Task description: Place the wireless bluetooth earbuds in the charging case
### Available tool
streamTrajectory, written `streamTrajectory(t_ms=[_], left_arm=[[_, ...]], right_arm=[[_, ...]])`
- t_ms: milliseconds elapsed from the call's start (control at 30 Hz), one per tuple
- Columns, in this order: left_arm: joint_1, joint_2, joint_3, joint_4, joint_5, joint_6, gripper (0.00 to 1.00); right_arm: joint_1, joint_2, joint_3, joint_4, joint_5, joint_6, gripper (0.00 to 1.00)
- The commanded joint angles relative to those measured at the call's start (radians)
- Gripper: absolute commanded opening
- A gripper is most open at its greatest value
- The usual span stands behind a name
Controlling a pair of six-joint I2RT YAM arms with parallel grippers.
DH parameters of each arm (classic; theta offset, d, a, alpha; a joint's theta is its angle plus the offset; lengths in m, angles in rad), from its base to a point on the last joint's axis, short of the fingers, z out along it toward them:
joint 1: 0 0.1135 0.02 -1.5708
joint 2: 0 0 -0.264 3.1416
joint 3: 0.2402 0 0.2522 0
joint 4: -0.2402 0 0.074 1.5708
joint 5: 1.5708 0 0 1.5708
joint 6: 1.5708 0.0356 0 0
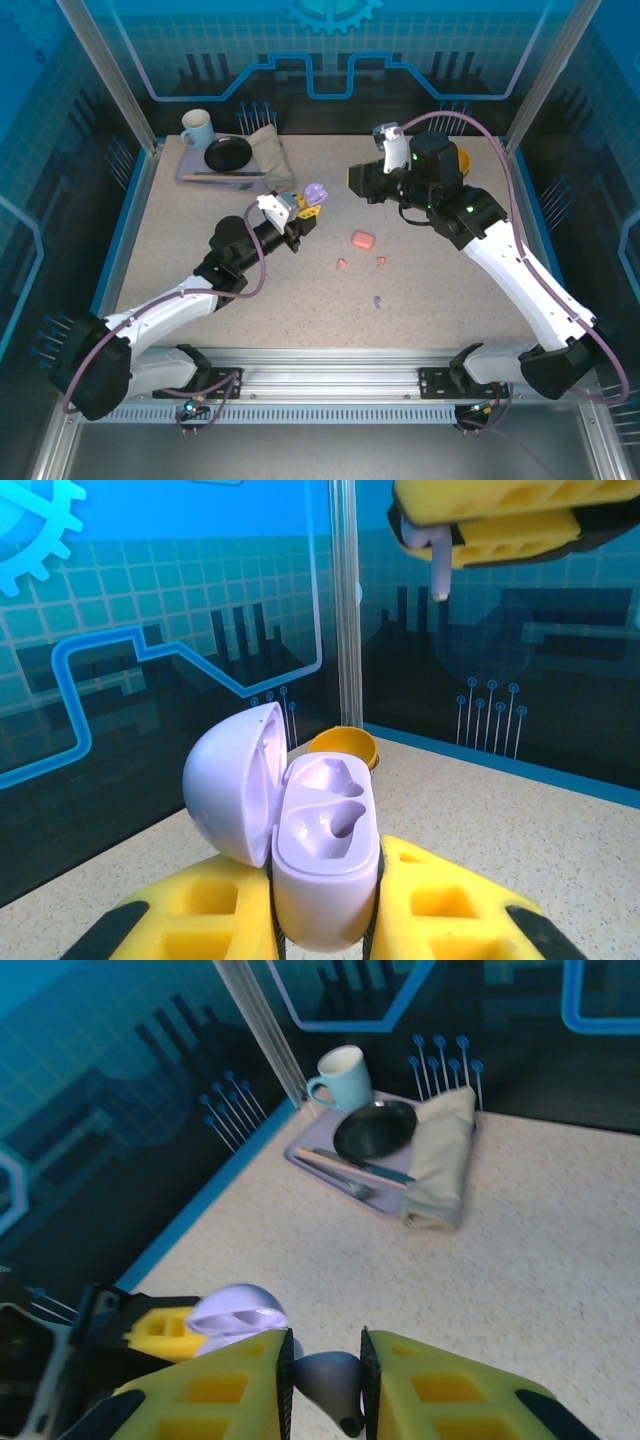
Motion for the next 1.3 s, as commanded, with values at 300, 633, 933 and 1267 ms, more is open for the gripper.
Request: streamTrajectory(t_ms=[300, 633, 933, 1267], left_arm=[[-0.007, 0.022, 0.069, -0.008, 0.042, -0.017, 0.0], [-0.006, 0.011, 0.079, -0.029, 0.048, -0.01, 0.0], [-0.007, 0.005, 0.079, -0.032, 0.047, -0.001, 0.0], [-0.006, -0.003, 0.08, -0.038, 0.048, -0.001, 0.0]], right_arm=[[0.078, -0.003, -0.098, 0.273, -0.119, -0.055, 0.27], [0.12, 0.037, -0.12, 0.336, -0.147, -0.097, 0.27], [0.133, 0.03, -0.156, 0.334, -0.136, -0.113, 0.26], [0.13, 0.016, -0.187, 0.317, -0.111, -0.133, 0.26]])
